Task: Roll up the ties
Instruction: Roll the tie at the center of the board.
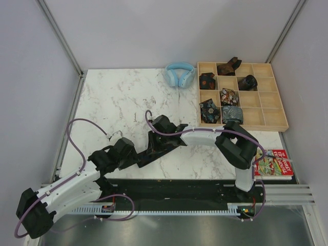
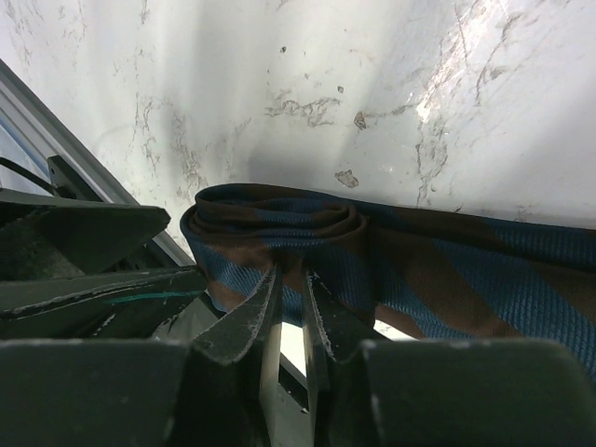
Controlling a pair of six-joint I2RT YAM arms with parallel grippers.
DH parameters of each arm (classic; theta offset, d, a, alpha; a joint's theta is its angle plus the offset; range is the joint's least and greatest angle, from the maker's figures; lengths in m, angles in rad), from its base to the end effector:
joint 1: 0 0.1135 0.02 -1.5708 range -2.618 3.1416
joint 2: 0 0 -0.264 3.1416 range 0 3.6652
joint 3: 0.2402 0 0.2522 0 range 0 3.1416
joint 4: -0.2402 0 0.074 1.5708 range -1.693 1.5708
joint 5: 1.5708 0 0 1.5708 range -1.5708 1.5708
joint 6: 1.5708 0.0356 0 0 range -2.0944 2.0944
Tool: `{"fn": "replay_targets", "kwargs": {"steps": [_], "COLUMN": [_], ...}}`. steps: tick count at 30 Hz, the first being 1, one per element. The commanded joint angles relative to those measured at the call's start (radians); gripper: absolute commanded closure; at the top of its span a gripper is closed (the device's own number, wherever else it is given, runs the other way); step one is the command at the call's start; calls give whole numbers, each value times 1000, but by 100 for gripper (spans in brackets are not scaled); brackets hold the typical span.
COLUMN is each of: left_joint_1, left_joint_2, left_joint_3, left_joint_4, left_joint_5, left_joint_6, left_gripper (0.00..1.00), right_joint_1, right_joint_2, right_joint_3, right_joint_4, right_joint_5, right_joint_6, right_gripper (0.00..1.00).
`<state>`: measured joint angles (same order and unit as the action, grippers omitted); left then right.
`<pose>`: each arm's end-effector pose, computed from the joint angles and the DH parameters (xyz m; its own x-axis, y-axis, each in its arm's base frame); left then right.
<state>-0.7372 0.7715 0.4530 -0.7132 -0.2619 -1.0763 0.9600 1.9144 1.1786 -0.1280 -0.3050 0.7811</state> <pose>0.1082 -0.0858 0.1848 -0.7864 -0.4343 -0.4392 -0.2978 0.8896 -0.3464 0.2212 0.3346 0.1601 -0.9386 -0.1696 -0.3005 -0.3273 0.7135 0.6195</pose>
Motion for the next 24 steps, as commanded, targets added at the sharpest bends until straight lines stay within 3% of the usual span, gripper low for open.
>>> {"fn": "replay_targets", "kwargs": {"steps": [1, 17, 24], "left_joint_1": [-4, -4, -5], "left_joint_2": [34, 273, 371], "left_joint_3": [-20, -31, -37], "left_joint_4": [116, 212, 296], "left_joint_5": [-43, -63, -39], "left_joint_6": [-20, -53, -22], "left_gripper": [34, 42, 60], "right_joint_1": [-10, -18, -20], "right_joint_2": [14, 35, 58], "right_joint_3": [-8, -51, -68], "right_joint_4": [-6, 41, 70], "right_joint_5": [10, -23, -40], "right_joint_6": [-19, -16, -8], "right_gripper": [78, 78, 78]}}
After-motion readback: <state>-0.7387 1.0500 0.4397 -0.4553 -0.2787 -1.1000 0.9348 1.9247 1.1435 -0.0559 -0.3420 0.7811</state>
